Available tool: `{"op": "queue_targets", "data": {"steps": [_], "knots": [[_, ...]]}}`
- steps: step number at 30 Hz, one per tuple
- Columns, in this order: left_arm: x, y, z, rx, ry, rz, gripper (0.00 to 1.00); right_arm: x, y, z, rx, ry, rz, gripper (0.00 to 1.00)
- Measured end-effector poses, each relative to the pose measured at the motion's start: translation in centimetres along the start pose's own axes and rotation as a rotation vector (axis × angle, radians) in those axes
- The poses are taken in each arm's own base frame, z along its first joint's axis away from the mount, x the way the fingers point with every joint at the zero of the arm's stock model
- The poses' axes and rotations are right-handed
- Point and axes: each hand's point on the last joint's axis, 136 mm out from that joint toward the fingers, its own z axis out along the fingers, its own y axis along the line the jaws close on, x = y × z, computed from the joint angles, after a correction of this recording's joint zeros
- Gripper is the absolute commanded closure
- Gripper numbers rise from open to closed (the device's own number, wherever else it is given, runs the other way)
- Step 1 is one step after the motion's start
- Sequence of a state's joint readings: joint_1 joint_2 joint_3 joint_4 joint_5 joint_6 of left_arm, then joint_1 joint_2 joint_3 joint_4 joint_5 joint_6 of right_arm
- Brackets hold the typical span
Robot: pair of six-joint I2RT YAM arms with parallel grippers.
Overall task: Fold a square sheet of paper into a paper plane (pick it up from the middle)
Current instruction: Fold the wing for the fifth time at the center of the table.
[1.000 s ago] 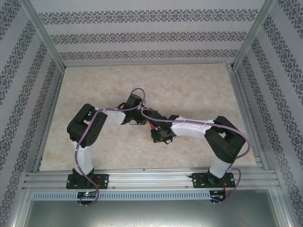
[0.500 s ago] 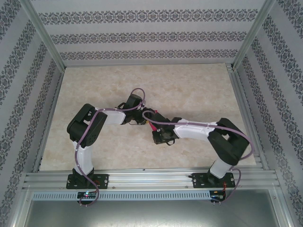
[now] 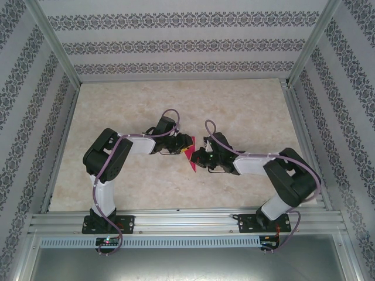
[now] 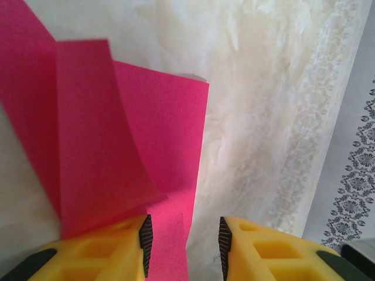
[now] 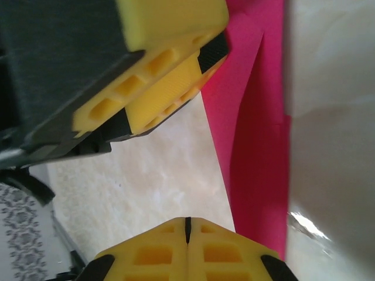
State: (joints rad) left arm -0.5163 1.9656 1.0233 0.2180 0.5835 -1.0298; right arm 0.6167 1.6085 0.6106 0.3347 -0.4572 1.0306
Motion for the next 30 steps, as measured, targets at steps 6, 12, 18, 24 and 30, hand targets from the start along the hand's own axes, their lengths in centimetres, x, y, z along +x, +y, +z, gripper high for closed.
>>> {"op": "queue_targets", "data": {"steps": [6, 12, 18, 24, 30], "knots": [[0.0, 0.0, 0.0, 0.000, 0.000, 0.000, 0.61, -0.1, 0.4, 0.9, -0.058, 0.028, 0.051, 0.95], [0.0, 0.0, 0.0, 0.000, 0.000, 0.000, 0.61, 0.0, 0.2, 1.0, -0.058, 0.037, 0.058, 0.95], [0.0, 0.0, 0.0, 0.000, 0.000, 0.000, 0.61, 1.0, -1.4, 1.4, -0.028, 0.069, 0.079, 0.95], [0.0, 0.0, 0.0, 0.000, 0.000, 0.000, 0.61, 1.7, -2.4, 1.4, -0.013, 0.078, 0.088, 0.94], [0.0, 0.0, 0.0, 0.000, 0.000, 0.000, 0.61, 2.1, -2.8, 1.1, -0.020, 0.076, 0.085, 0.94]]}}
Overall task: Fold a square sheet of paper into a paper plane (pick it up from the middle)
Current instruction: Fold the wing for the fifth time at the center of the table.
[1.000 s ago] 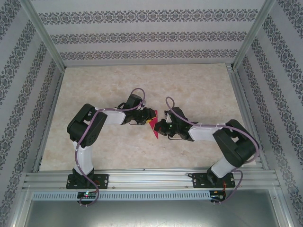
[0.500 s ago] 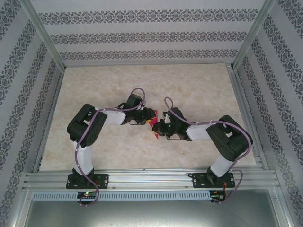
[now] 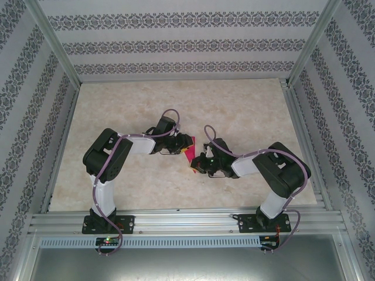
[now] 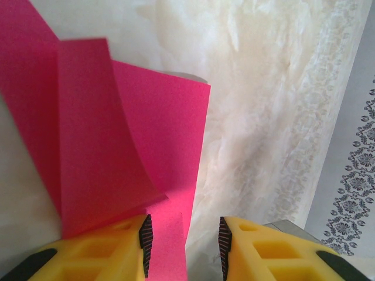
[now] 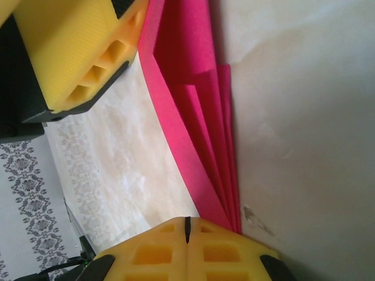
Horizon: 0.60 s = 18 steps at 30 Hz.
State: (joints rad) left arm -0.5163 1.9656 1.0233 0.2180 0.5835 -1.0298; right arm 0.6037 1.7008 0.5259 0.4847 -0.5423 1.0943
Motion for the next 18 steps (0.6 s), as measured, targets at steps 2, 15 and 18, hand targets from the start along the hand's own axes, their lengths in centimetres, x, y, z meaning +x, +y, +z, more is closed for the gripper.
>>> {"op": "queue_targets", "data": {"steps": [2, 15, 18], "knots": [[0.0, 0.0, 0.0, 0.000, 0.000, 0.000, 0.61, 0.2, -0.2, -0.2, 0.002, 0.001, 0.001, 0.94], [0.0, 0.0, 0.0, 0.000, 0.000, -0.001, 0.61, 1.7, -1.2, -1.8, 0.038, 0.021, 0.023, 0.95], [0.0, 0.0, 0.0, 0.000, 0.000, -0.001, 0.61, 2.1, -0.9, -2.6, 0.053, 0.031, 0.015, 0.95]]}}
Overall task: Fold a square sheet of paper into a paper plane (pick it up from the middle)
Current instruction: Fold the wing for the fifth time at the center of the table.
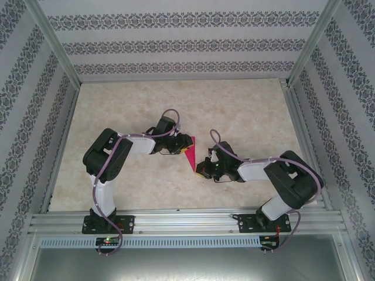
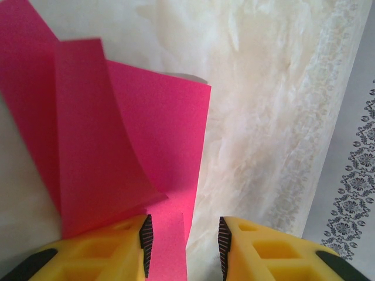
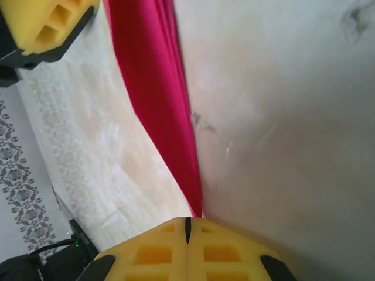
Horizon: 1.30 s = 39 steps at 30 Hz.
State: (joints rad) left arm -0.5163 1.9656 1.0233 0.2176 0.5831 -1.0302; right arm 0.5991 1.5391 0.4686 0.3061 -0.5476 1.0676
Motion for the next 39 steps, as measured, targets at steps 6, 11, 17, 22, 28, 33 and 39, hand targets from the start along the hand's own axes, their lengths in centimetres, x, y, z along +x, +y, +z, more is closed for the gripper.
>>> {"op": "queue_targets", "data": {"steps": [6, 11, 17, 22, 28, 33, 39], "knots": [[0.0, 0.0, 0.0, 0.000, 0.000, 0.000, 0.61, -2.3, 5.3, -1.3, -0.056, -0.043, -0.076, 0.93], [0.0, 0.0, 0.0, 0.000, 0.000, 0.000, 0.61, -4.6, 7.9, -0.3, -0.098, -0.077, -0.093, 0.93], [0.0, 0.0, 0.0, 0.000, 0.000, 0.000, 0.61, -4.9, 4.4, 2.5, -0.023, -0.055, -0.004, 0.93], [0.0, 0.0, 0.0, 0.000, 0.000, 0.000, 0.61, -4.2, 2.1, 3.1, 0.022, -0.038, 0.030, 0.94], [-0.1, -0.2, -0.1, 0.003, 0.000, 0.006, 0.56, -3.9, 1.4, 3.1, 0.005, -0.046, 0.014, 0.96], [0.4, -0.9, -0.3, -0.012, 0.031, 0.044, 0.49, -3.7, 1.3, 3.0, -0.024, -0.036, 0.000, 0.99], [0.2, -4.2, -3.3, -0.016, 0.008, 0.162, 0.50, -3.7, 1.2, 2.8, -0.036, -0.010, -0.022, 1.00]]}}
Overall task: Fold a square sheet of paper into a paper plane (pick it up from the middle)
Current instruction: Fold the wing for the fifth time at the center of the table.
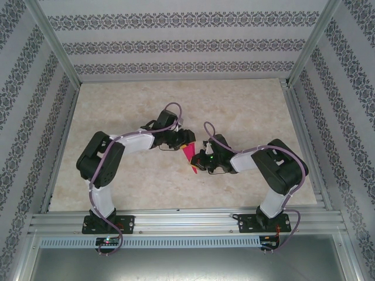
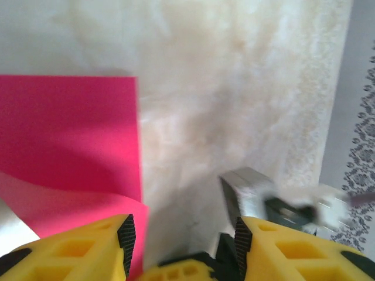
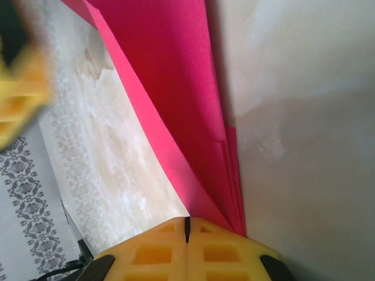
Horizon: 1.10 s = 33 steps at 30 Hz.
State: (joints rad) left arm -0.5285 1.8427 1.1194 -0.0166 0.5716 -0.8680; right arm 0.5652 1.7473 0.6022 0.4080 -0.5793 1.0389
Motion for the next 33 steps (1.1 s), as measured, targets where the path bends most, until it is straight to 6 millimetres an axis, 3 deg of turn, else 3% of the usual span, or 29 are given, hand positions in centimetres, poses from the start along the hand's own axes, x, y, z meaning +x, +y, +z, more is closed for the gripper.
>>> {"op": "queue_targets", "data": {"steps": [3, 5, 10, 17, 23, 27, 33], "knots": [[-0.1, -1.5, -1.7, 0.027, -0.032, 0.045, 0.55, 0.0, 0.0, -0.1, -0.004, 0.017, -0.010, 1.00], [0.3, -1.3, -2.0, 0.031, -0.034, 0.049, 0.58, 0.0, -0.1, -0.2, -0.004, 0.027, -0.013, 1.00], [2.2, 1.8, -0.4, -0.016, 0.016, 0.015, 0.57, 0.0, -0.2, -0.3, -0.008, 0.051, -0.019, 1.00], [3.1, 2.3, 1.8, -0.010, 0.045, 0.028, 0.57, 0.1, -0.3, -0.3, -0.011, 0.066, -0.033, 1.00], [2.3, 3.5, 3.4, -0.046, 0.038, 0.024, 0.57, 0.1, -0.4, -0.4, -0.012, 0.083, -0.040, 1.00], [1.4, 3.5, 3.3, -0.051, 0.020, 0.032, 0.58, 0.2, -0.4, -0.4, -0.001, 0.104, -0.058, 1.00], [-1.6, 4.4, 2.6, -0.065, -0.032, 0.034, 0.57, 0.2, -0.6, -0.5, 0.009, 0.128, -0.087, 1.00]]}}
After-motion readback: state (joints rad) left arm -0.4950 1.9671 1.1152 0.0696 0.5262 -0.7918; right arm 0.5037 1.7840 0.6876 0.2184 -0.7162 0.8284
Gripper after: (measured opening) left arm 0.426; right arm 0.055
